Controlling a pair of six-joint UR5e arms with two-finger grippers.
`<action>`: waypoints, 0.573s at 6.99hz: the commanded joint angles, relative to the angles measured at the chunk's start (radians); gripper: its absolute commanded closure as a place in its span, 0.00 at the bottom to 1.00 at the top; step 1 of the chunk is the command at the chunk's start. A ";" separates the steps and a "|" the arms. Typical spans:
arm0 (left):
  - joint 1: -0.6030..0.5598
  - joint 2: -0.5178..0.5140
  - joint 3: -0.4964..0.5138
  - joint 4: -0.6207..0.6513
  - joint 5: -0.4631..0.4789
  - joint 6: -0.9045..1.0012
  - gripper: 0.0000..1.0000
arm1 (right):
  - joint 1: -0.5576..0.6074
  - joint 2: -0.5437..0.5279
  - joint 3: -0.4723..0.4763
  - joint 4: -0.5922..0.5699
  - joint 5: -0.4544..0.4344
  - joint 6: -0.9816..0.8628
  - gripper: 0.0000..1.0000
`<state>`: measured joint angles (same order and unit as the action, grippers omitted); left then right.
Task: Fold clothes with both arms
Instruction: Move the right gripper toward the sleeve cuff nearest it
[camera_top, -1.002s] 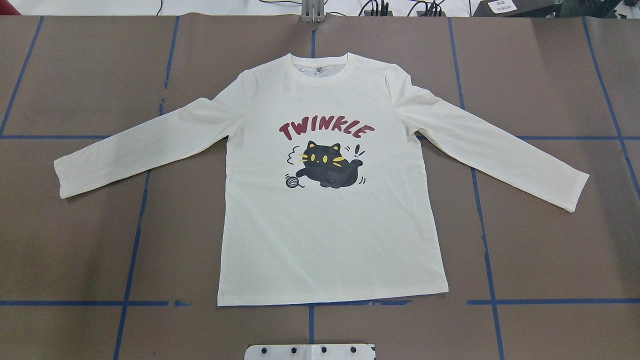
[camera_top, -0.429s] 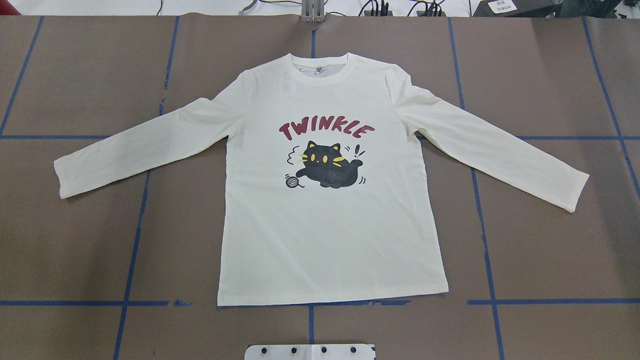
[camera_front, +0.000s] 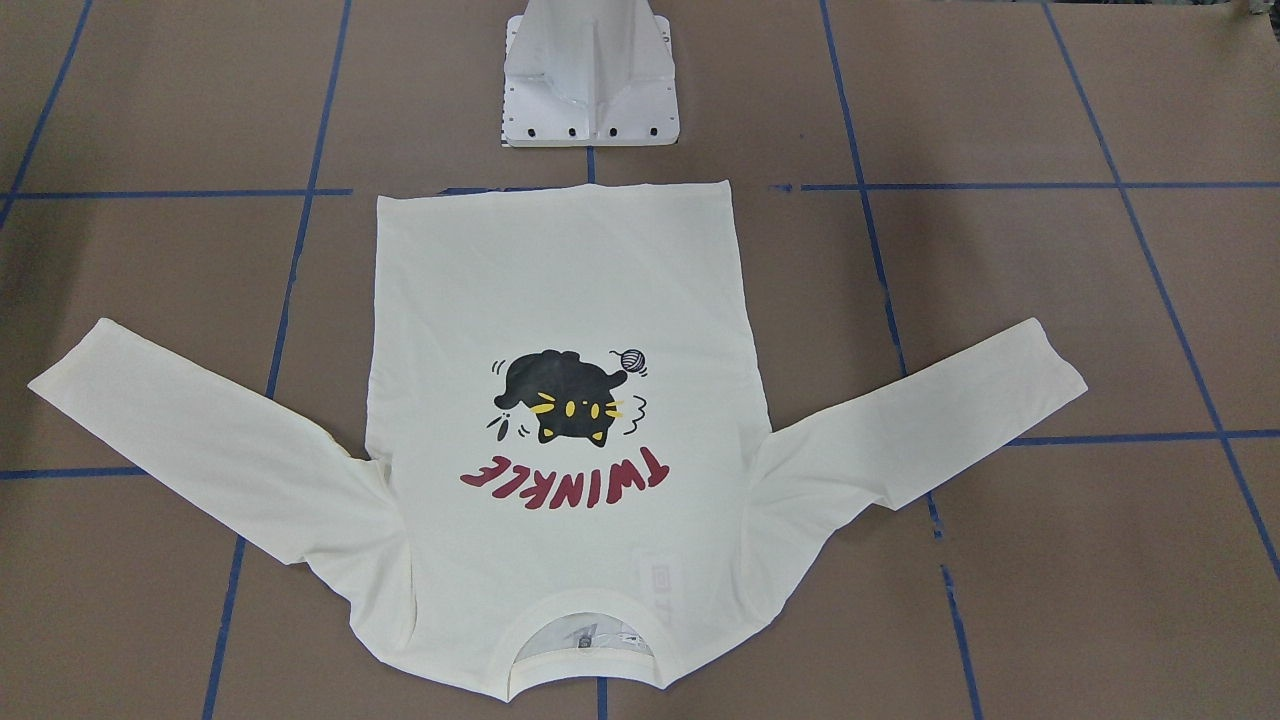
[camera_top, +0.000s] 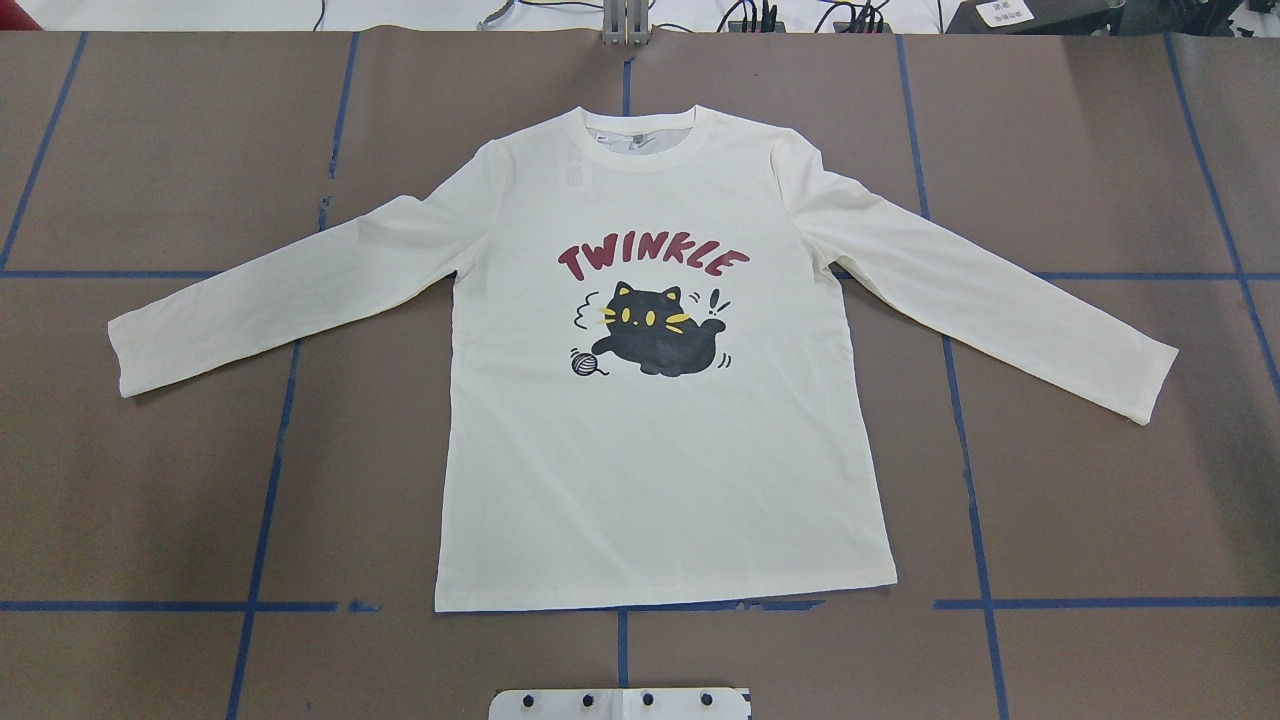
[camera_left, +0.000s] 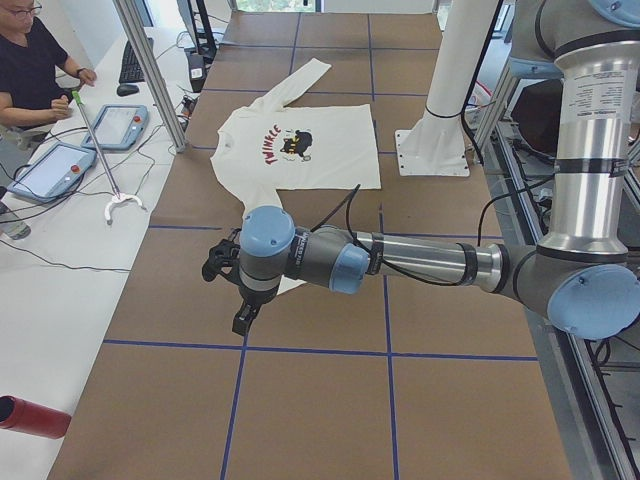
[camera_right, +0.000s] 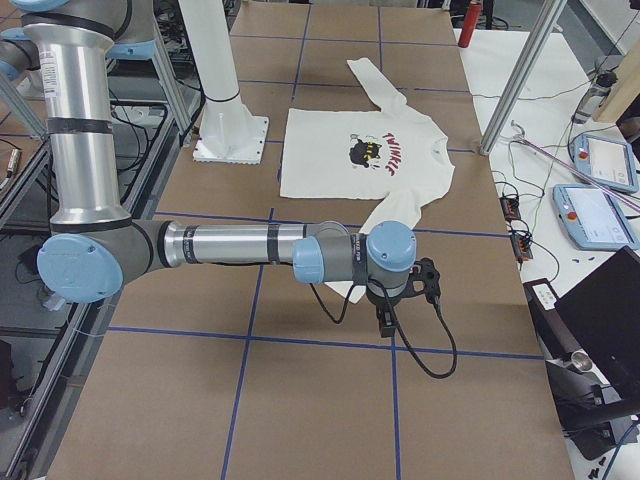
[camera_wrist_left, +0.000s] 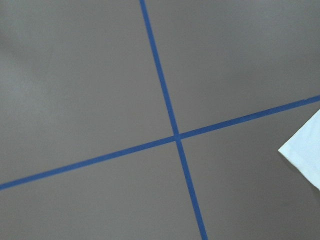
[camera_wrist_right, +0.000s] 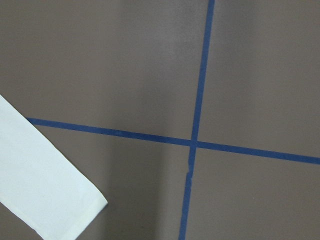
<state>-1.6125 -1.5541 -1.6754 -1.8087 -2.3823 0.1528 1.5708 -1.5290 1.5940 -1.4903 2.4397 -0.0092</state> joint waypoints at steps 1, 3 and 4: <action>0.048 -0.004 0.028 -0.061 -0.034 -0.080 0.00 | -0.148 -0.061 0.033 0.237 -0.012 0.280 0.00; 0.051 -0.012 0.046 -0.081 -0.090 -0.085 0.00 | -0.385 -0.147 0.046 0.619 -0.093 0.701 0.00; 0.054 -0.012 0.054 -0.086 -0.090 -0.079 0.00 | -0.463 -0.148 0.043 0.621 -0.120 0.715 0.00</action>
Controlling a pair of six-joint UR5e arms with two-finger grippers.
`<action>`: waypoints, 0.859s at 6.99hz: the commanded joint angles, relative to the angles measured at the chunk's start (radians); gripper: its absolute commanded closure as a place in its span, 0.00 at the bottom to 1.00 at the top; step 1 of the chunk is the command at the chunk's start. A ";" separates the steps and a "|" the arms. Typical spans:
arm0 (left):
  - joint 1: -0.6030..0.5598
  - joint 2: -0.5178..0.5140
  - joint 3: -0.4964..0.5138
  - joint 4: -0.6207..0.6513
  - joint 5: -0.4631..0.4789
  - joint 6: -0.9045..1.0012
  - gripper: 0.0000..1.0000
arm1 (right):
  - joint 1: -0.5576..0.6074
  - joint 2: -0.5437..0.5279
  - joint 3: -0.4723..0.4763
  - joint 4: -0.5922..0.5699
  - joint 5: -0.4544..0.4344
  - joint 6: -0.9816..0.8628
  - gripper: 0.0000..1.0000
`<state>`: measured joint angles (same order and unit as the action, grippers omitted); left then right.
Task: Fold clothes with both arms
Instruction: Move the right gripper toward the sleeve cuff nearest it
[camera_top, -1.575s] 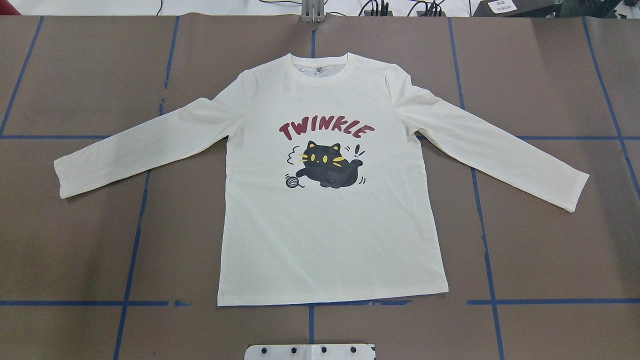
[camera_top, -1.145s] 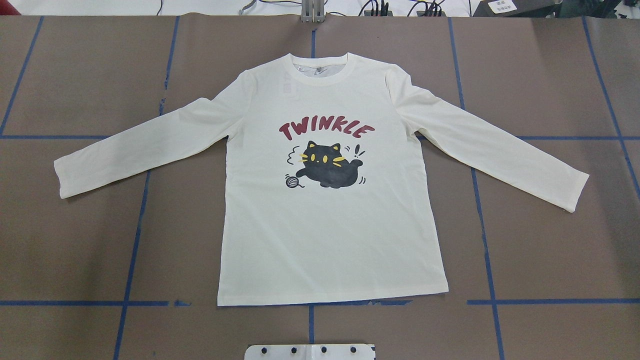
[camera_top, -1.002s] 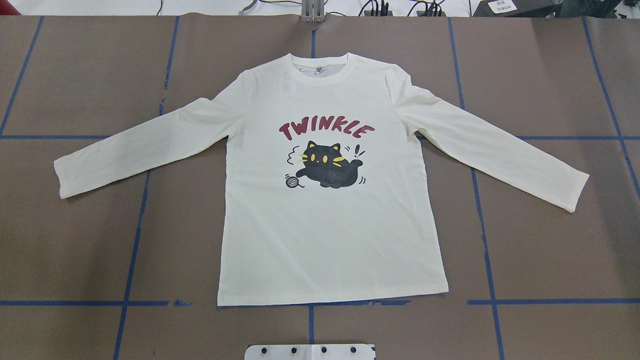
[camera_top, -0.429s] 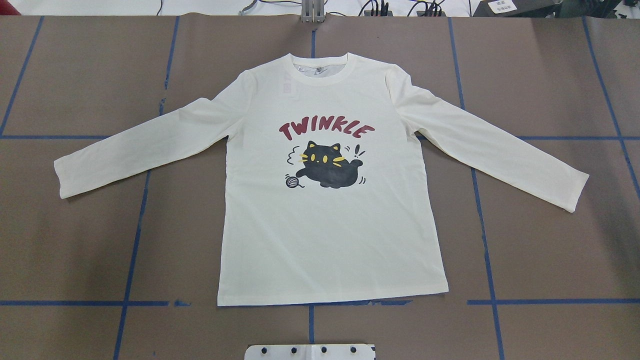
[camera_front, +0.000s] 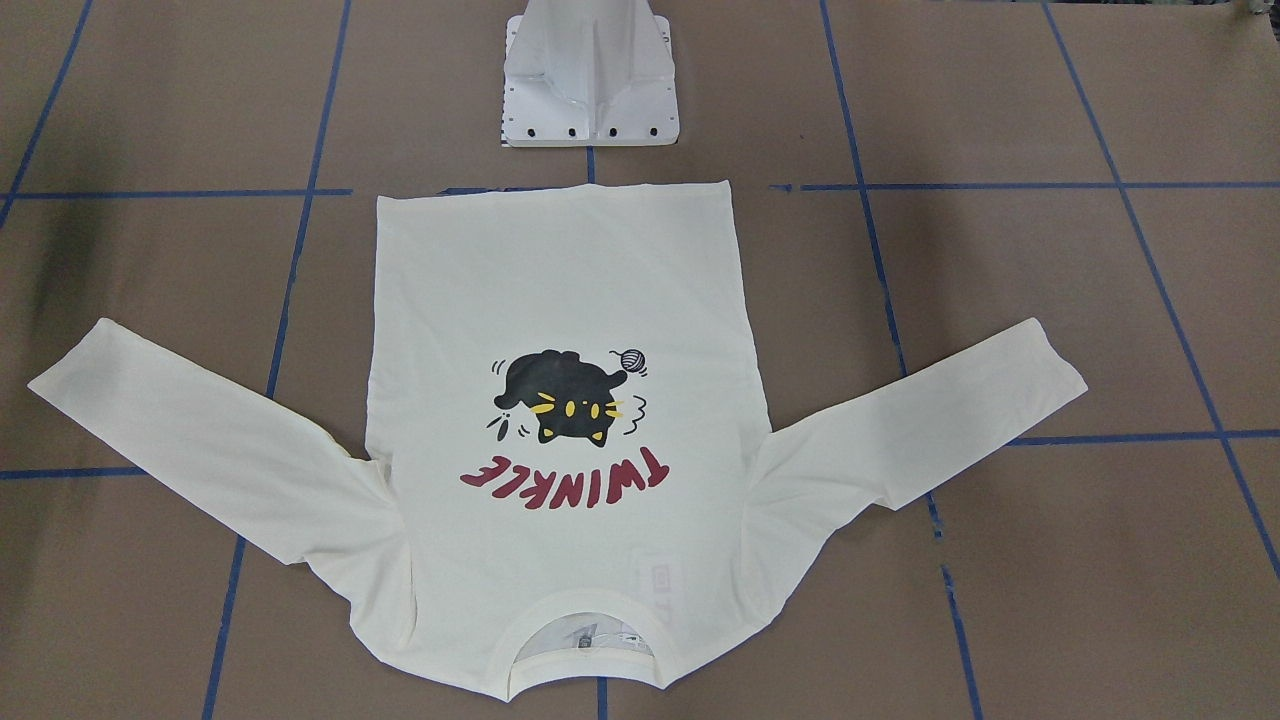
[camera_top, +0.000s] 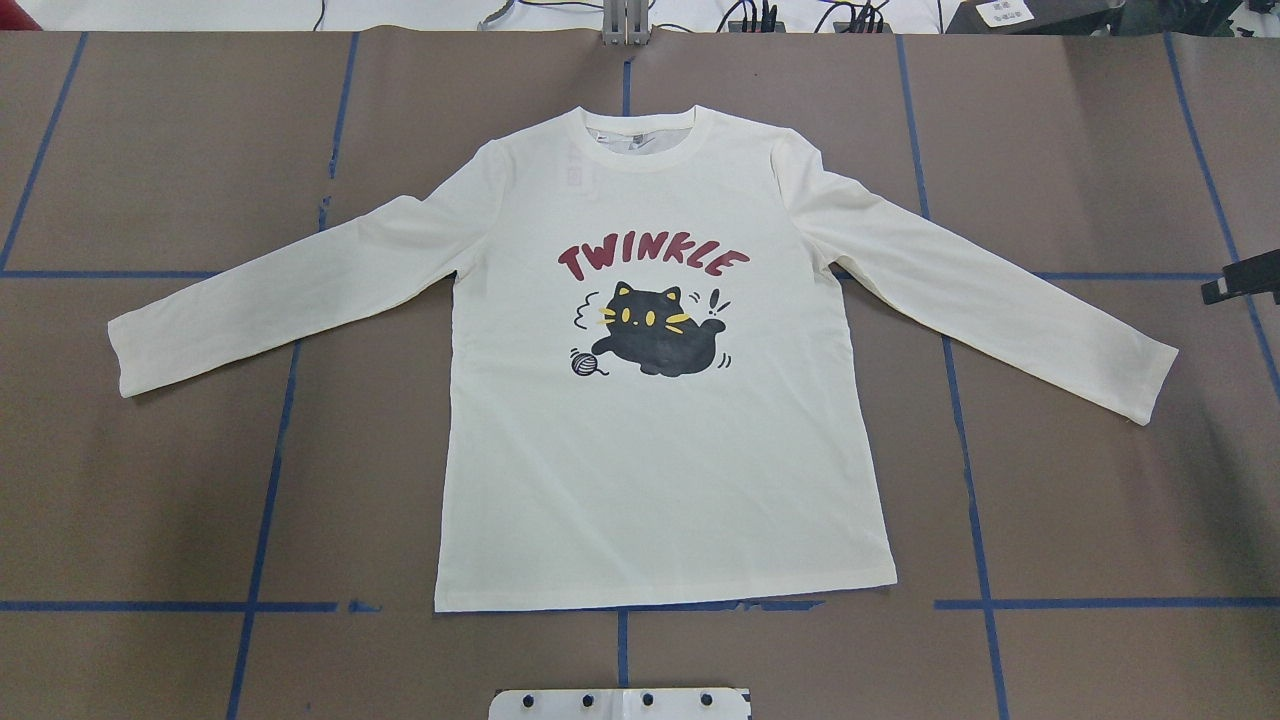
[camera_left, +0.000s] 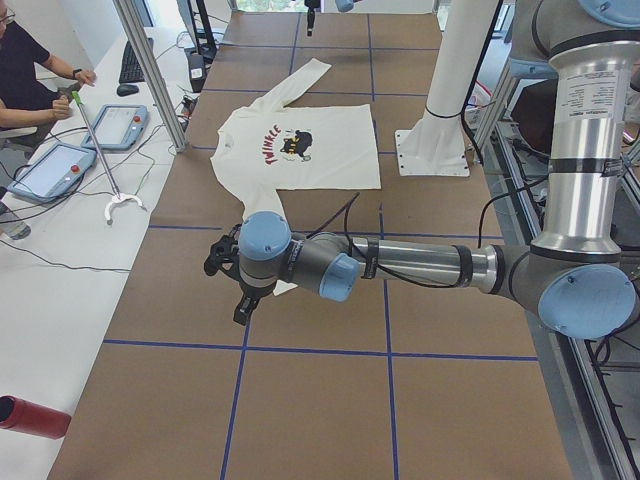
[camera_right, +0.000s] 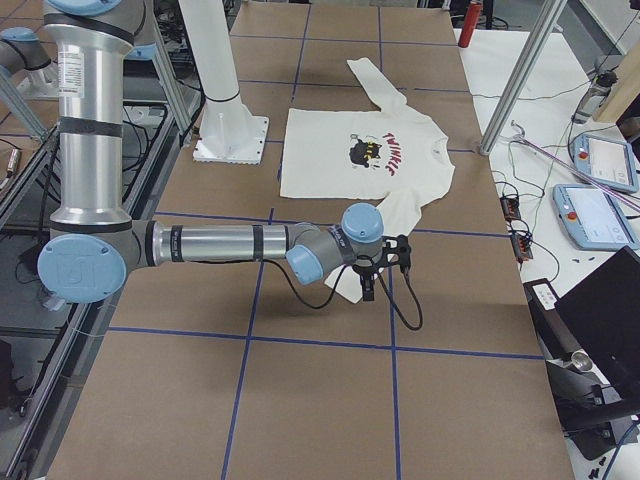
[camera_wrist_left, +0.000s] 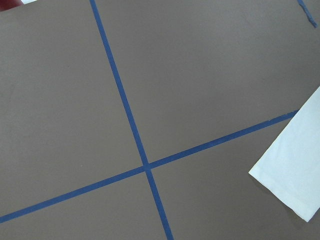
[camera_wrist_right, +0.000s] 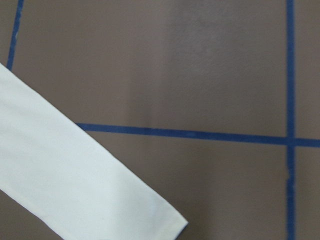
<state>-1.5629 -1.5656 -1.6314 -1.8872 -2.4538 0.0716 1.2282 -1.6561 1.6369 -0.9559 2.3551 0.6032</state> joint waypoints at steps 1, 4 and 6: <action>0.007 0.001 0.008 -0.009 -0.014 0.005 0.00 | -0.168 -0.013 -0.014 0.082 -0.110 0.102 0.00; 0.007 0.005 0.007 -0.033 -0.022 0.007 0.00 | -0.188 0.038 -0.107 0.009 -0.128 0.096 0.00; 0.007 0.015 0.007 -0.046 -0.024 0.005 0.00 | -0.188 0.038 -0.147 0.017 -0.125 0.089 0.00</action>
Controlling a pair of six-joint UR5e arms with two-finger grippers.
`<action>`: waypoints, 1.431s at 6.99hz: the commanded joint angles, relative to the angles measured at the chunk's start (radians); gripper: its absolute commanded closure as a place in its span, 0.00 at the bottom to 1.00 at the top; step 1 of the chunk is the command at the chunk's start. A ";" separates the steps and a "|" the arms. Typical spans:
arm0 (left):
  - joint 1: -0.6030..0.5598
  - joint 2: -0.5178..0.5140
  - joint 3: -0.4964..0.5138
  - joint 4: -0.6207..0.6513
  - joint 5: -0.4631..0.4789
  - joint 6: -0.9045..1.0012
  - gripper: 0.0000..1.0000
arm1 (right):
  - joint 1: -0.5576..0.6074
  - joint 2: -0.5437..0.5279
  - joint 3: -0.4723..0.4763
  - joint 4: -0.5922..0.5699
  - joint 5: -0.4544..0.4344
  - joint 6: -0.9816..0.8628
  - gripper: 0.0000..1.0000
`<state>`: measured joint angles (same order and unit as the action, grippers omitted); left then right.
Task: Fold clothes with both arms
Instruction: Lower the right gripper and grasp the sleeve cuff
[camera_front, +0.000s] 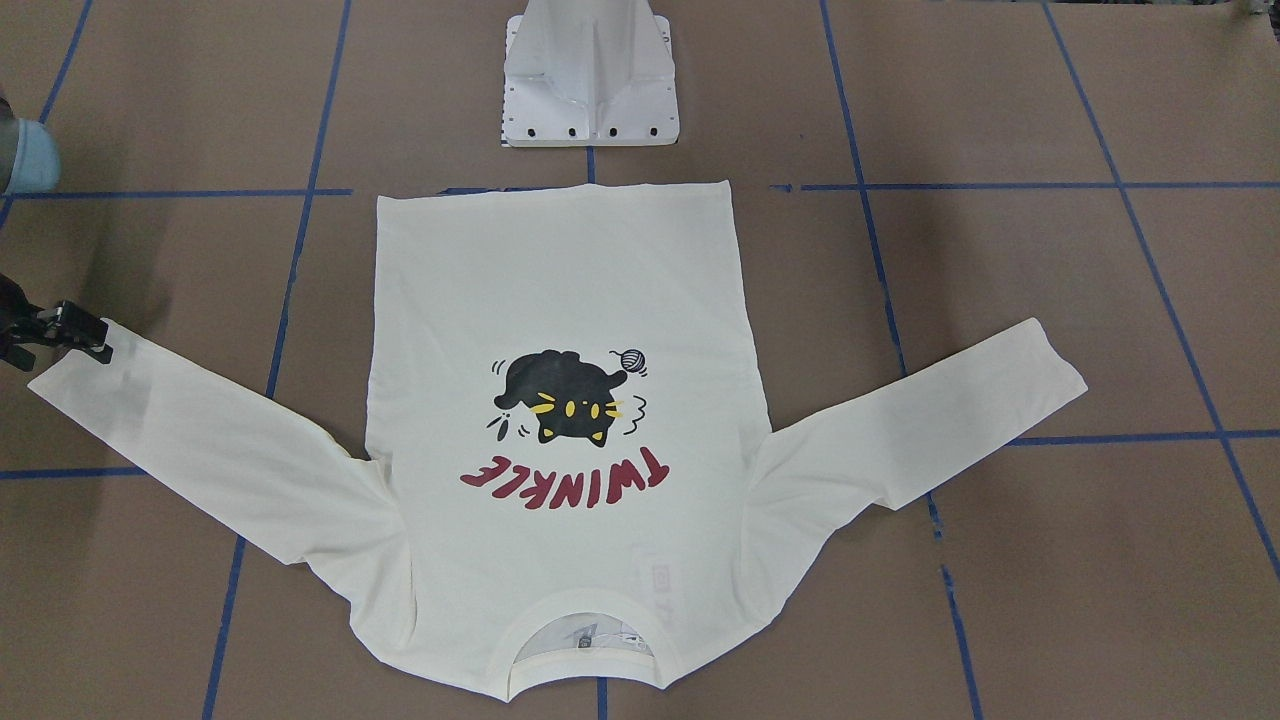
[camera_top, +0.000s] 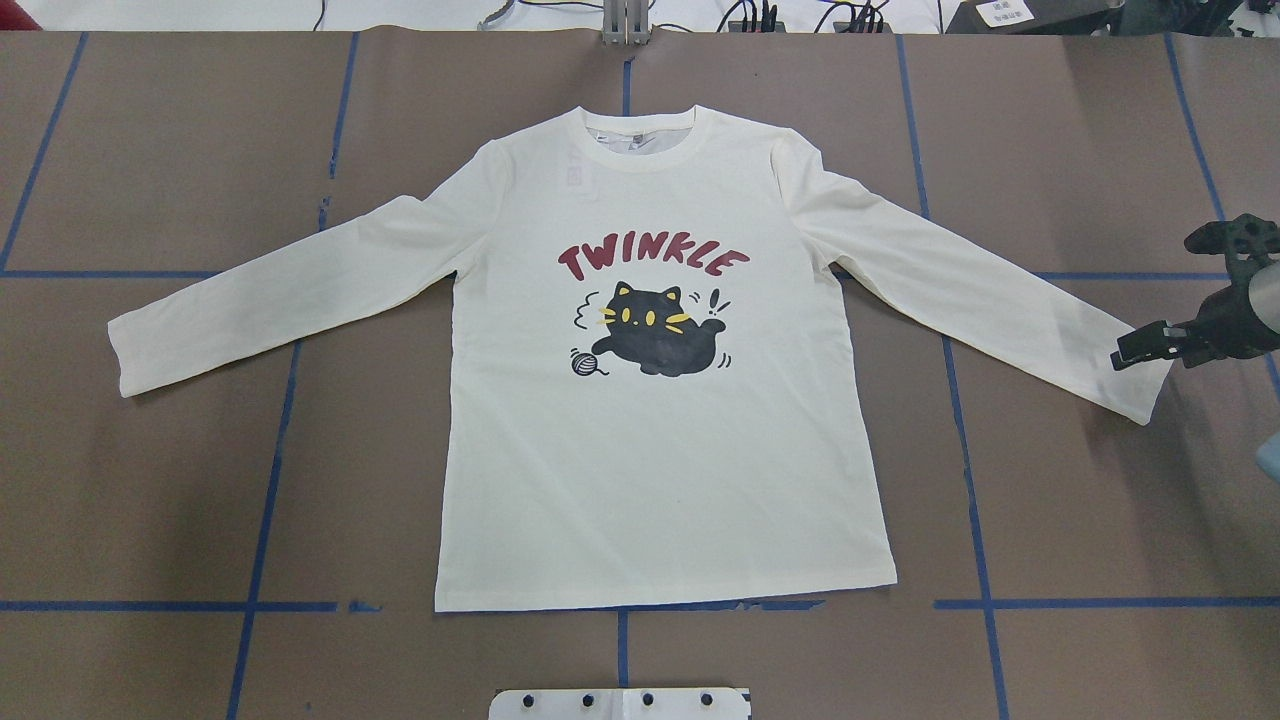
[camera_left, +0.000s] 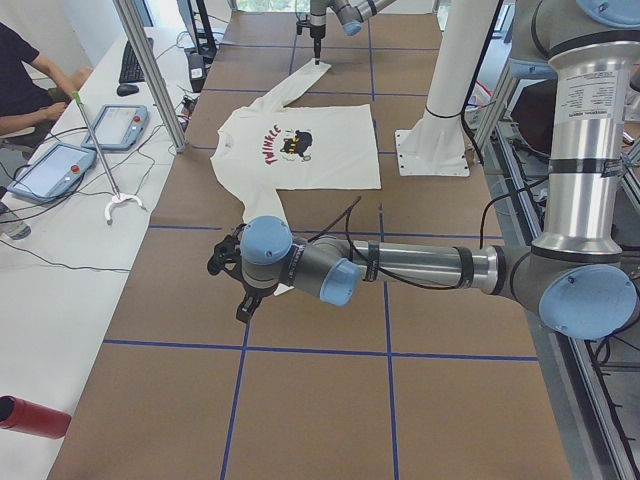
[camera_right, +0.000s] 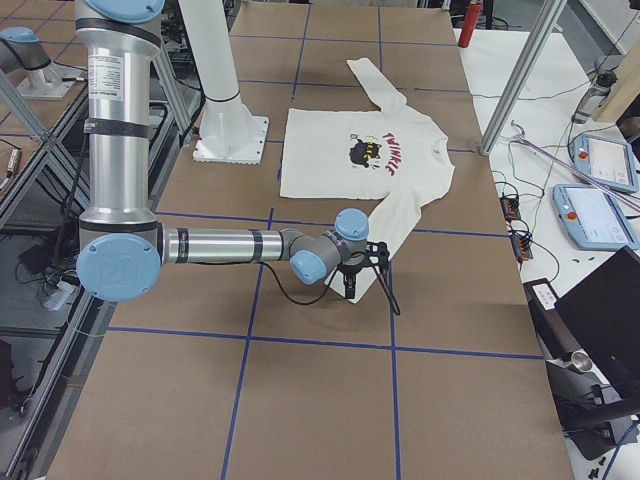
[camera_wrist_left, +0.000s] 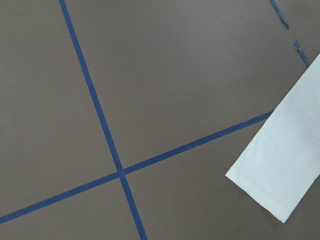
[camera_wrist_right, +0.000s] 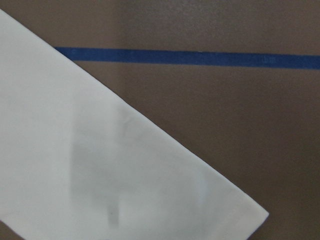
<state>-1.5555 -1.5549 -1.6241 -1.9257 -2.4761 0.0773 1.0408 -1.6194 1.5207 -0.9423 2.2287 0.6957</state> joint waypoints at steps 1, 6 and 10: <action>0.000 0.004 -0.002 -0.007 -0.001 0.001 0.00 | -0.001 0.001 -0.042 0.005 0.000 -0.004 0.00; 0.000 0.004 -0.008 -0.007 -0.003 -0.001 0.00 | -0.013 0.001 -0.034 0.004 0.000 -0.002 0.70; 0.000 0.002 -0.010 -0.009 -0.003 -0.007 0.00 | -0.018 0.009 0.009 -0.009 0.012 -0.004 1.00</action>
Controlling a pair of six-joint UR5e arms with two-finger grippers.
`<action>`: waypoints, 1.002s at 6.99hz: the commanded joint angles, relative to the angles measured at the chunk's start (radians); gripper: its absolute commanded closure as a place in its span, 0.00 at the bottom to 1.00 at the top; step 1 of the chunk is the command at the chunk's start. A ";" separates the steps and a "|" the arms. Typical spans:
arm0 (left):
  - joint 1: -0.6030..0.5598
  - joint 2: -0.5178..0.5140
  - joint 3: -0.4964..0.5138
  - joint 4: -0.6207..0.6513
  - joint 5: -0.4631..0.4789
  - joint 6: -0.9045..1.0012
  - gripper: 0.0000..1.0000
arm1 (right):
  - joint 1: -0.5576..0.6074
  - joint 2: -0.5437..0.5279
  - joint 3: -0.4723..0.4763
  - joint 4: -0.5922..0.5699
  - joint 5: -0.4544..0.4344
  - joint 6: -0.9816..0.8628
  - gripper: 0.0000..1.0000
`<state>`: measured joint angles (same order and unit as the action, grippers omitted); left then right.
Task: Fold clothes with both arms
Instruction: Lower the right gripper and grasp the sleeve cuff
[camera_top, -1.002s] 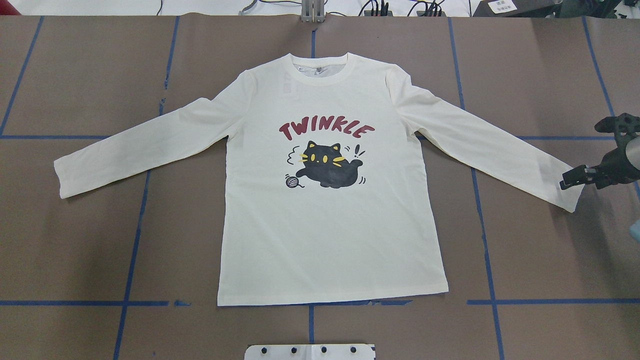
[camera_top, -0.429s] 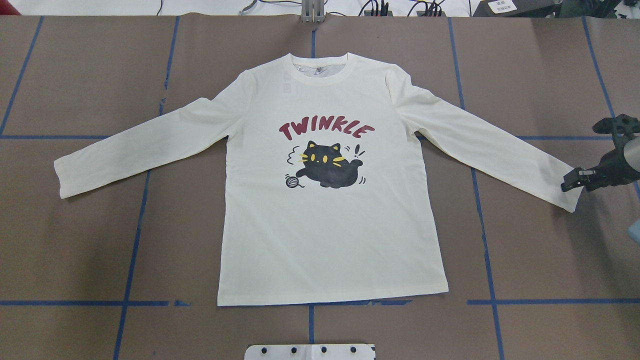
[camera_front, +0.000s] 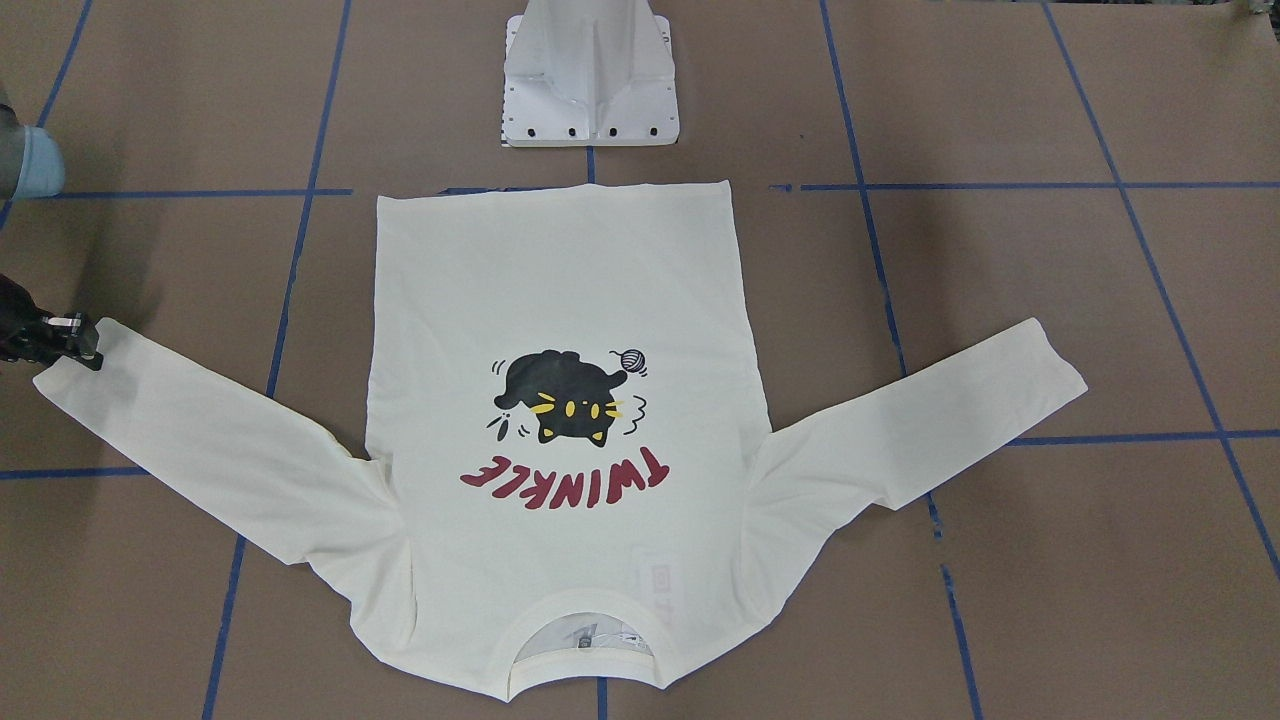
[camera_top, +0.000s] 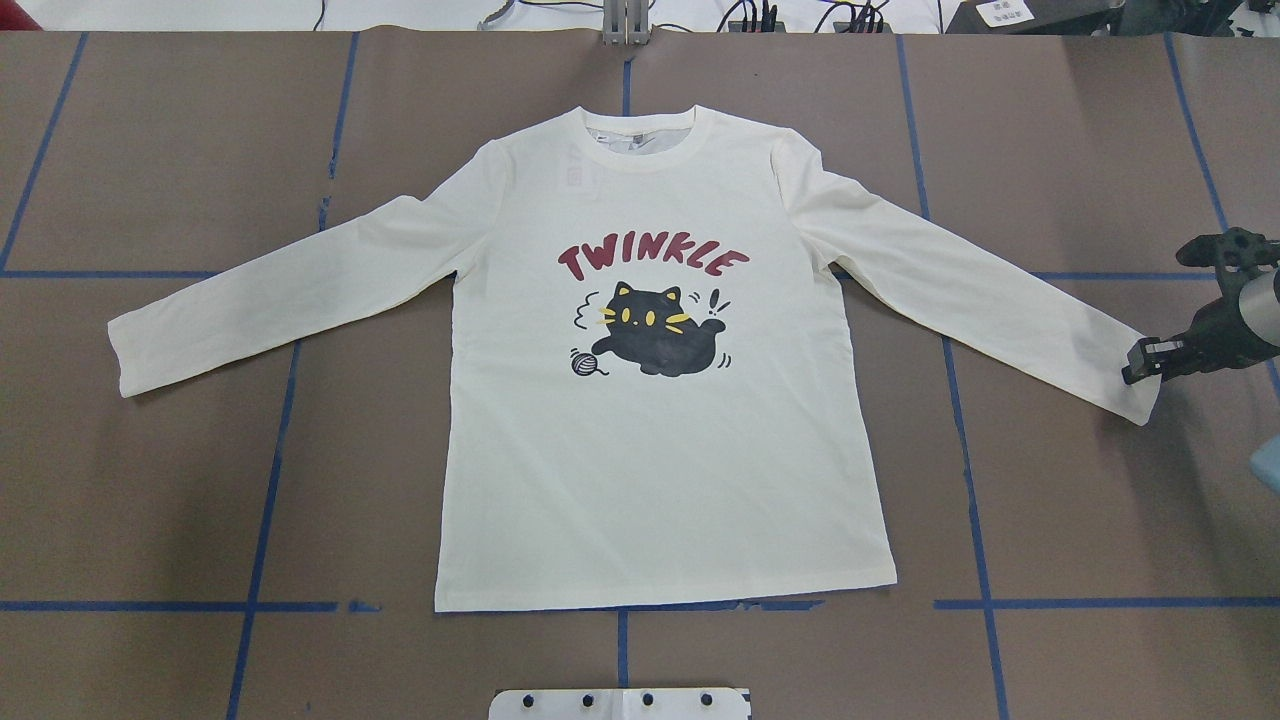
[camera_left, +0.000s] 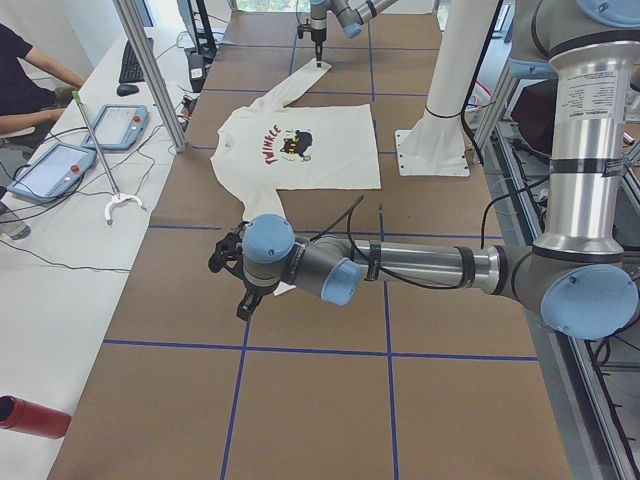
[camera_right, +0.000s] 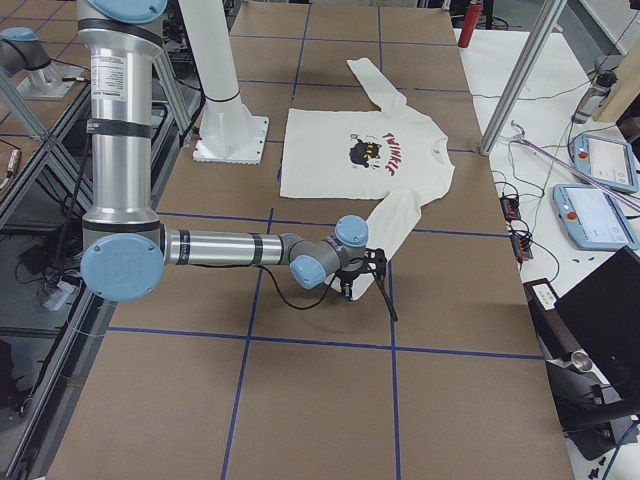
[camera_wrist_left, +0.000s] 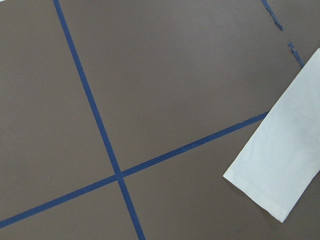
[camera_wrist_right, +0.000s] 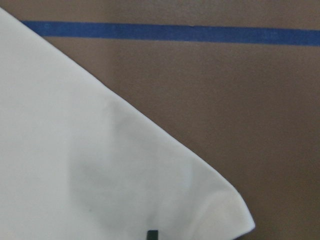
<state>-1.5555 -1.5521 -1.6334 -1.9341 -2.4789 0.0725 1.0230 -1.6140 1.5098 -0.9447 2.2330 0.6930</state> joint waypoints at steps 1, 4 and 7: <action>0.000 0.000 0.000 0.000 0.000 -0.003 0.00 | -0.001 0.005 0.024 -0.006 0.008 0.000 1.00; 0.000 0.000 0.001 0.001 0.000 -0.005 0.00 | 0.005 0.005 0.134 -0.009 0.019 0.014 1.00; 0.000 -0.011 0.006 0.001 0.000 -0.007 0.00 | 0.025 0.275 0.092 -0.125 0.066 0.148 1.00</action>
<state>-1.5554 -1.5580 -1.6302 -1.9339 -2.4789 0.0665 1.0409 -1.4485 1.6331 -1.0457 2.2907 0.7537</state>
